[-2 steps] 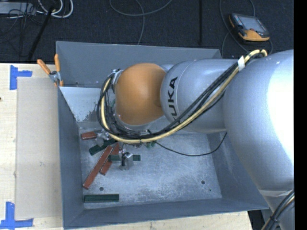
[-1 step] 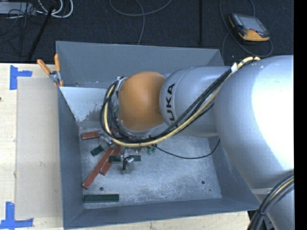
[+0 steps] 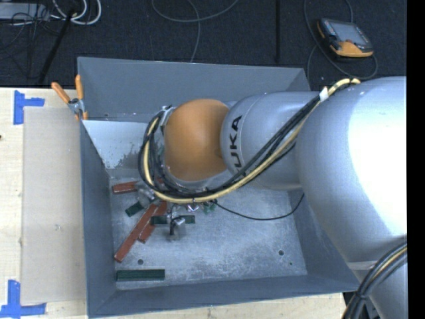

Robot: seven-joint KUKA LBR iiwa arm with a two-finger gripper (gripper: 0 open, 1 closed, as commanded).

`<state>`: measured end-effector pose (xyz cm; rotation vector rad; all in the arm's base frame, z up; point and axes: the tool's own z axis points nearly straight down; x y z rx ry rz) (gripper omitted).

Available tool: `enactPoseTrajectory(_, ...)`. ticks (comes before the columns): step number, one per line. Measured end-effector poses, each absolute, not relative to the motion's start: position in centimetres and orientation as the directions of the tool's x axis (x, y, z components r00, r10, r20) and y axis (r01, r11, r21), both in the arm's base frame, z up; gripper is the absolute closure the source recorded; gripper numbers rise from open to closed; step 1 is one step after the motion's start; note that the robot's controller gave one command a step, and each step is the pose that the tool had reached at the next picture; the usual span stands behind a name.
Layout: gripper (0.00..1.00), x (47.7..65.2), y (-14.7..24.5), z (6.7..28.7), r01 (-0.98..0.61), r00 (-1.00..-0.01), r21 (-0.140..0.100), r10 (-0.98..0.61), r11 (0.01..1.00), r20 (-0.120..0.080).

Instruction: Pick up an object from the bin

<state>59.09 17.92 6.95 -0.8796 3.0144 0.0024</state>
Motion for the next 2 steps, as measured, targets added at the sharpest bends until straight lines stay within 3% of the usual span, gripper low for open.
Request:
enactPoseTrajectory(1,1.0,59.2,18.0,7.2,-0.538,-0.843,0.0,-0.538,0.843,-0.006)
enactPoseTrajectory(2,1.0,59.4,18.0,10.1,-0.536,-0.844,0.0,-0.536,0.844,-0.004)
